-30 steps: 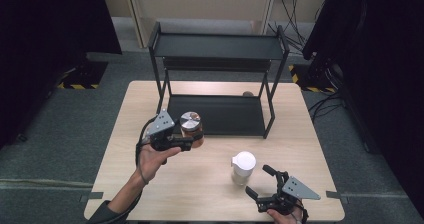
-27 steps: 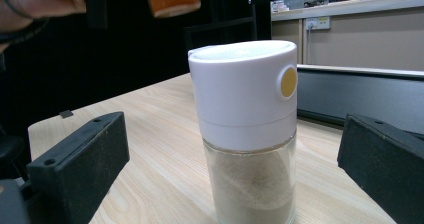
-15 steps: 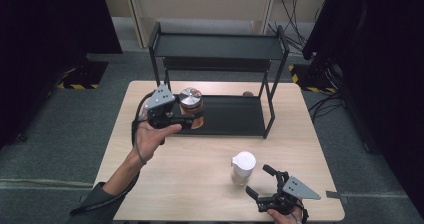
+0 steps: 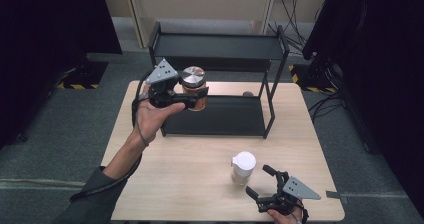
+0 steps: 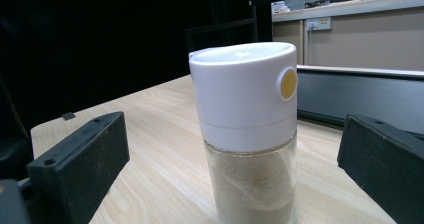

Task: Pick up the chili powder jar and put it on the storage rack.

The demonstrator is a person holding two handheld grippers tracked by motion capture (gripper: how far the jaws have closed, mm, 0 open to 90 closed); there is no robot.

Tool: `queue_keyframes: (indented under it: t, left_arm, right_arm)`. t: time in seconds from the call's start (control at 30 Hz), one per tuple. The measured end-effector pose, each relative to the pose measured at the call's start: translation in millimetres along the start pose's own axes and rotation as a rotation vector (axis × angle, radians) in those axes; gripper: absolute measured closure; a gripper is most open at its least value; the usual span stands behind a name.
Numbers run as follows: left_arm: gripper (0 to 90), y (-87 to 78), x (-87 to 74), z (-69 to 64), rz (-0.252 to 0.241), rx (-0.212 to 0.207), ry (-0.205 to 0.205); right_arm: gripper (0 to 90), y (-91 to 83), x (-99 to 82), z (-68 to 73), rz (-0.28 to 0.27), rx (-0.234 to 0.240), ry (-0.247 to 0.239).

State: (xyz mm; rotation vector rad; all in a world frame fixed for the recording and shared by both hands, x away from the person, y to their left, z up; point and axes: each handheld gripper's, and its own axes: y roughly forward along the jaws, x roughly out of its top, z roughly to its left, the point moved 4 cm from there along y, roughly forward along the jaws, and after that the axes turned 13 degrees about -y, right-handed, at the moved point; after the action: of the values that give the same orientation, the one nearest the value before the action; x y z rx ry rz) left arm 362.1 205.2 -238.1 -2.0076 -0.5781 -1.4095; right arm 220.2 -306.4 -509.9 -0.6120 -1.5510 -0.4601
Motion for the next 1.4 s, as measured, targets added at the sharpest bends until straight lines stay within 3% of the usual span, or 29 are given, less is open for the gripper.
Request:
queue_keyframes:
  t: [0.4, 0.77, 1.07, 1.4]
  left_arm:
    - [30.9, 2.1, 35.5, 0.5, -0.015, 0.057, 0.011]
    - [30.9, 10.4, 61.7, 8.7, -0.024, 0.133, -0.012]
    - [30.9, 15.6, 78.4, 11.1, -0.033, 0.188, -0.024]
    - [30.9, 33.1, 94.0, 15.7, -0.054, 0.254, -0.047]
  right_arm:
    - [0.4, 0.6, 0.0, 0.4, 0.006, 0.000, -0.002]
    - [0.3, 0.7, 0.0, 0.3, 0.005, 0.004, 0.000]
    - [0.3, 0.5, -0.2, 0.5, 0.002, 0.008, 0.001]
    - [0.4, -0.4, -0.1, -0.2, -0.005, 0.012, 0.007]
